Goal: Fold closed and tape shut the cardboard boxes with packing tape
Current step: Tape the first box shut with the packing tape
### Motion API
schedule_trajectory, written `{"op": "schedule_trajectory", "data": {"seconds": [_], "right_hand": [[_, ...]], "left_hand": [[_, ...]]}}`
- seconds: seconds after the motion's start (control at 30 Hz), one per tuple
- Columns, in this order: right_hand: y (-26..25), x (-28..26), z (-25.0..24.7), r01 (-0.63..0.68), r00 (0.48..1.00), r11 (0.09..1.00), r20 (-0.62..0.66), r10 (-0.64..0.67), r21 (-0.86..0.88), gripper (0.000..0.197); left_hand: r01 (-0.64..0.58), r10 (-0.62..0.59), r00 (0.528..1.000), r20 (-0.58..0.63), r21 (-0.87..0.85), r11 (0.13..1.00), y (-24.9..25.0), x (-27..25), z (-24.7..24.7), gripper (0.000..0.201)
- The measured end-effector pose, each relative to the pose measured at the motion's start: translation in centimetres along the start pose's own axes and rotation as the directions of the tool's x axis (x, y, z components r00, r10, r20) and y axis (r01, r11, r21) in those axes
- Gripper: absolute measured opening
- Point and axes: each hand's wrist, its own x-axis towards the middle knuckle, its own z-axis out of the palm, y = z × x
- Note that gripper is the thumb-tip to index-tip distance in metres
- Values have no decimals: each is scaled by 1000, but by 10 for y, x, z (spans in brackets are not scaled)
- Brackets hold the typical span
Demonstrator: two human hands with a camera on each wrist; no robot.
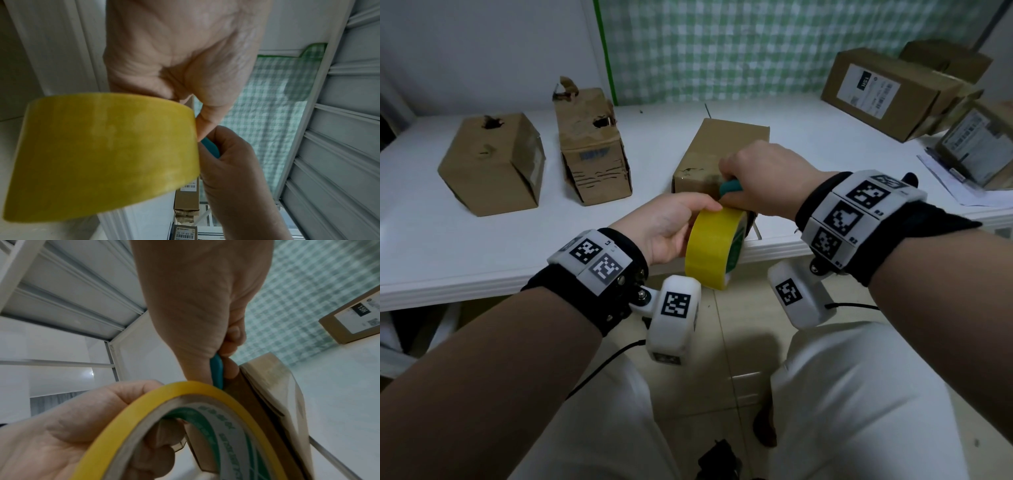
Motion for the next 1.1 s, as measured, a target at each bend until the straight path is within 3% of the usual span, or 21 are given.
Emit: {"op": "schedule_trajectory", "data": {"seconds": [0.17,0.33,0.57,0.7,0.8,0.9,1.0,1.1], "right_hand": [[3,-1,-2,29,999,999,27,-28,-36,20],[13,-9,-4,23,999,999,50,-22,-29,19],[26,-21,-5,-46,986,997,156,55,-63,32],[32,-24,-8,-108,993,976,-29,116,191,24],[34,-22,-3,-91,957,909,-217,193,406,17],[33,-14,10,-70,956,926,-241,169,371,29],[30,-4,26,-89,957,923,-224,183,373,27],[25,1,39,-102,935,930,-286,211,352,30]], "left_hand": [[-8,8,1000,-23,5,1000,0,-1,4,20],[-3,4,998,-57,32,999,3,-1,5,19],[-1,8,995,-95,76,997,5,-4,11,6],[-2,11,995,-97,95,996,7,-6,11,5],[1,10,994,-104,107,994,8,-8,12,5],[11,4,993,-116,128,992,10,-10,10,4],[18,-2,993,-121,131,991,10,-10,8,4],[11,1,994,-107,113,994,10,-9,7,6]]}}
